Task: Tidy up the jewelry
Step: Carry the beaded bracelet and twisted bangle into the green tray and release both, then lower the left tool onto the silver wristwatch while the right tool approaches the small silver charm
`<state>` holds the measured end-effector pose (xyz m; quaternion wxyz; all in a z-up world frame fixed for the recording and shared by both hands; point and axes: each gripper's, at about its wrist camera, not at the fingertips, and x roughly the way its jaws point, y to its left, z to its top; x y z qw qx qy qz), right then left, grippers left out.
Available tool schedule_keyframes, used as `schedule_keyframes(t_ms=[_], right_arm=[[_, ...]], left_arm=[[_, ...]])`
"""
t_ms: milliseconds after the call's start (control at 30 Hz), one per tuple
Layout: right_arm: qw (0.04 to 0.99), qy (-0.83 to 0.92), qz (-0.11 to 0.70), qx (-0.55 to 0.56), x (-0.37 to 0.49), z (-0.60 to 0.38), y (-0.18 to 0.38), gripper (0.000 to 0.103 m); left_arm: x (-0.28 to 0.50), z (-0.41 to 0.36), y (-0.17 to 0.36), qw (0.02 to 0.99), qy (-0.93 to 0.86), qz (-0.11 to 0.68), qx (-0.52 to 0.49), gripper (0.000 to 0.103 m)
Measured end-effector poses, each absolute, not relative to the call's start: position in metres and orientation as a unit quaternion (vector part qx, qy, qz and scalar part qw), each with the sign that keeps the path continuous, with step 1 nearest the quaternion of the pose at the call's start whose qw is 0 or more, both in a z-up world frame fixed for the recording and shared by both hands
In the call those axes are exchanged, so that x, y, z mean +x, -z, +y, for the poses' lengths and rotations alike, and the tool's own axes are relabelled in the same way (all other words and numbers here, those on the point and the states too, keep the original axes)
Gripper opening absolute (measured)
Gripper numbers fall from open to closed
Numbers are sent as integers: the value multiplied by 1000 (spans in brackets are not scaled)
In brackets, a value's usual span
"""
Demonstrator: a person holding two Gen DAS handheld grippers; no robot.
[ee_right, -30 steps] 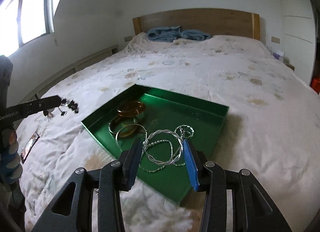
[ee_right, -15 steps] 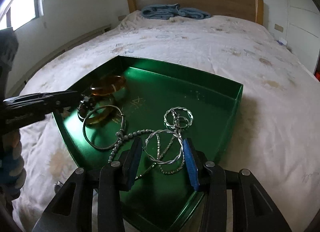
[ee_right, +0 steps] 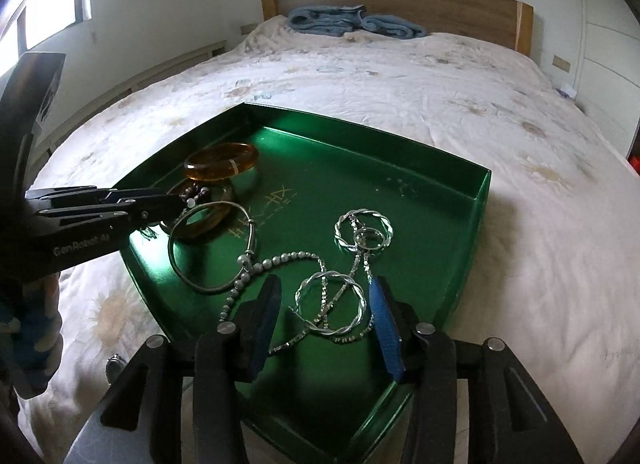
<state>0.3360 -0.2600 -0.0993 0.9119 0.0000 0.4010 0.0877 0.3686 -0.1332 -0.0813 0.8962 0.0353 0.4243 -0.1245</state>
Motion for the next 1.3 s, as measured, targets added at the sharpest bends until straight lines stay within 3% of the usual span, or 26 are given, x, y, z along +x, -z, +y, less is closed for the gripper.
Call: schedule_keyframes(t_ms=[733,933,1300], right_arm=[[918,-150,368,3,255,-240,61,46],[901,-188,391,0,223,-229,76,37],[876,-236,420,-13,209,-199,108,34]], left_arm=[[276,-132,41,901,188,389,39,21],[259,-130,63,878,216,427,27,21],[259,-123,105,853,218,475,-1,21]])
